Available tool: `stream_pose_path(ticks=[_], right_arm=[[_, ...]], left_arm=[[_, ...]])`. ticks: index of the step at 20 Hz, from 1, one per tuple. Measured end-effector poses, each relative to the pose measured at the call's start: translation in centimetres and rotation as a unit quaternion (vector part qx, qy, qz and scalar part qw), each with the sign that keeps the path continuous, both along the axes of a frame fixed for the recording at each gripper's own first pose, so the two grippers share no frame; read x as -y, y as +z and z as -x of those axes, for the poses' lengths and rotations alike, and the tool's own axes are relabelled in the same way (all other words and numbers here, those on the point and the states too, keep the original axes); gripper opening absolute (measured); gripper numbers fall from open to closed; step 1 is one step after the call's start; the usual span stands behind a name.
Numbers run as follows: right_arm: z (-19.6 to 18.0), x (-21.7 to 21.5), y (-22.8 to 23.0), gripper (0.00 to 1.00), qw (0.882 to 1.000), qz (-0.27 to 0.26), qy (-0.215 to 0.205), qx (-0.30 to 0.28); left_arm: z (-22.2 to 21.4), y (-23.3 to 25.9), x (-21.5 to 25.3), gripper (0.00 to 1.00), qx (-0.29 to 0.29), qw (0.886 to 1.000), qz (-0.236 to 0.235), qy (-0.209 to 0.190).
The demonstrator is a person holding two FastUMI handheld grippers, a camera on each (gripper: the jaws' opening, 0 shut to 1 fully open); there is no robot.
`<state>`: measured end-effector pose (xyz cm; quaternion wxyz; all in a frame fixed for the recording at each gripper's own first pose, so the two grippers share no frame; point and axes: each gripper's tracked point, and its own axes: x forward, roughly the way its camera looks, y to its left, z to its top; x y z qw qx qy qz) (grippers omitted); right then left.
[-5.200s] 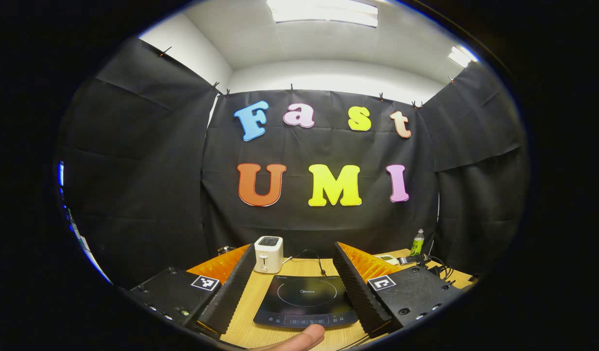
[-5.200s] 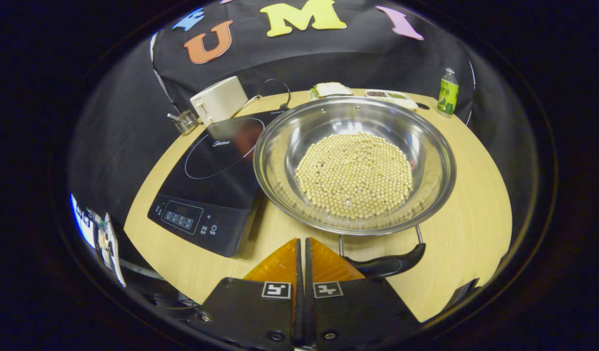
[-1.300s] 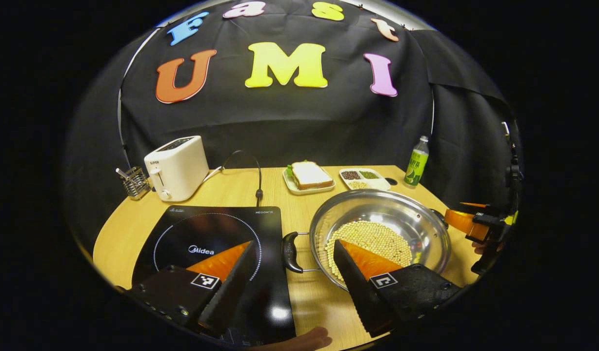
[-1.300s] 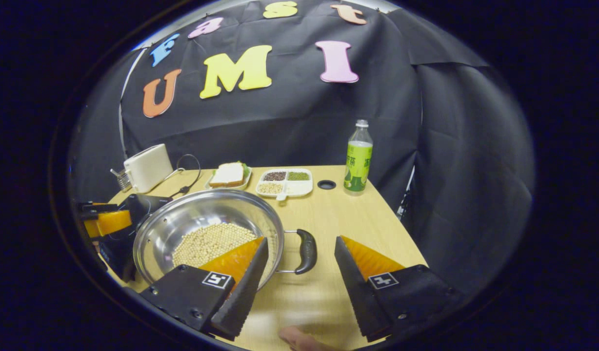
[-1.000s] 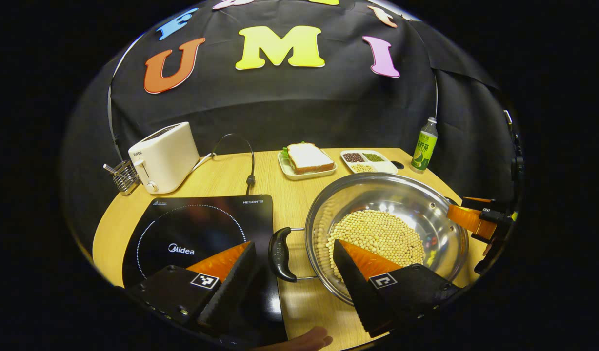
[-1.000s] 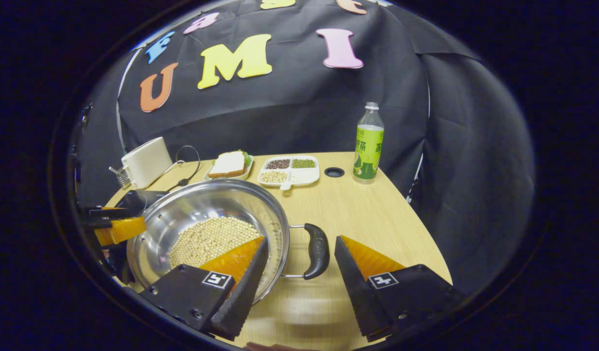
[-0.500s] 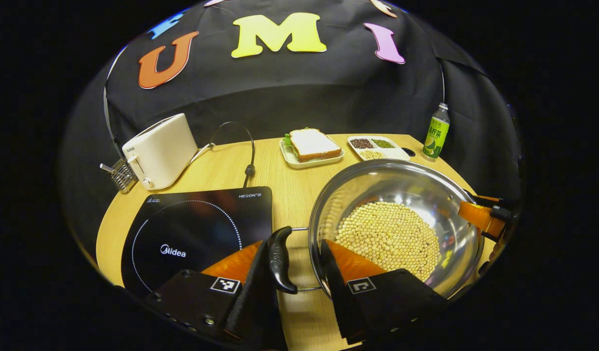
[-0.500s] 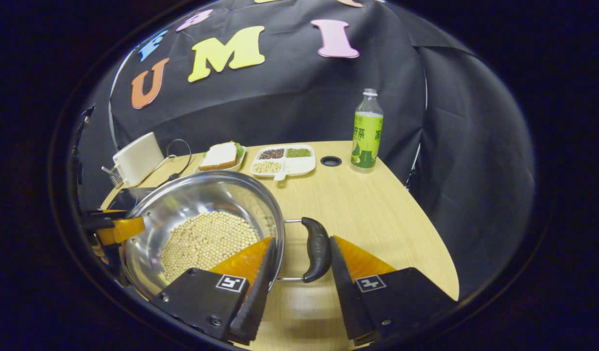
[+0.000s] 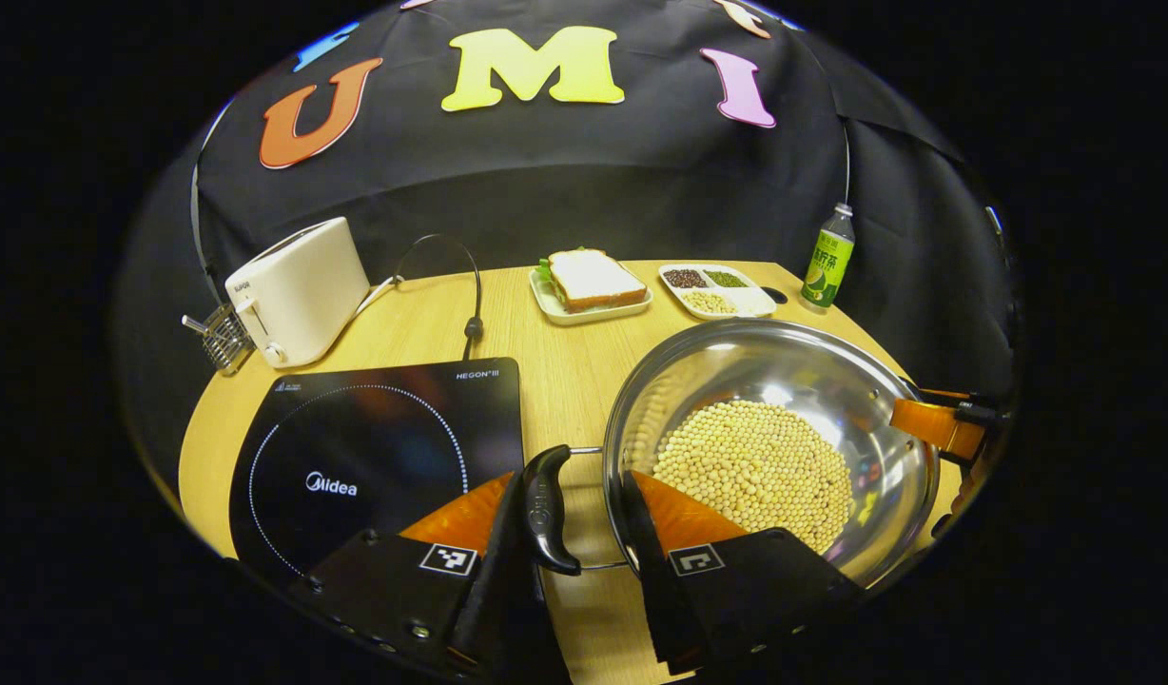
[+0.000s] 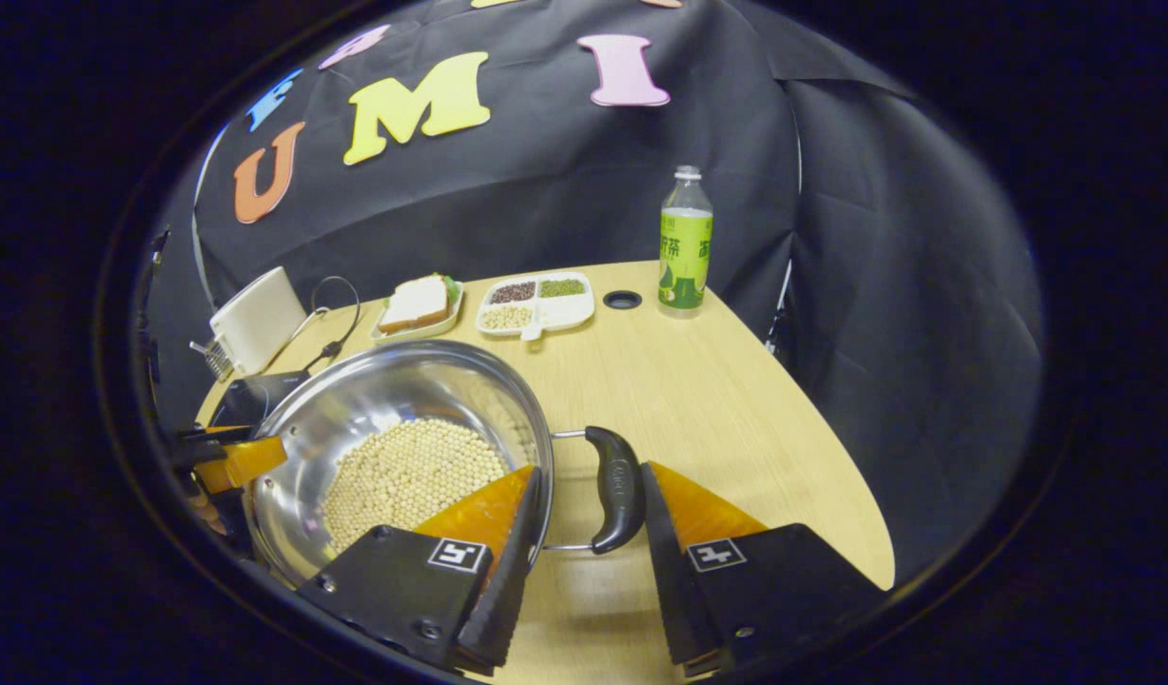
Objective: First push the handle of the pot to place it horizontally, then grasp the pot with both hands and set it on the induction cooktop.
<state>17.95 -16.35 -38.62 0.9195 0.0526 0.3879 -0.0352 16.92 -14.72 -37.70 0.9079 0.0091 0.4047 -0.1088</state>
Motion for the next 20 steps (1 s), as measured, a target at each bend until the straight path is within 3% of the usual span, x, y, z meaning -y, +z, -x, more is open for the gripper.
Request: stream_pose_path(ticks=[11,20], right_arm=[[6.0,-5.5,7.5,0.62,0.999,0.008,0.012,0.034],[5.8,-15.7,11.2,0.63,0.997,0.004,0.051,0.048]], left_arm=[[5.6,6.8,-5.9,0.58,0.054,0.998,0.018,0.018],[6.4,10.7,-16.0,0.55,0.089,0.994,0.017,0.069]])
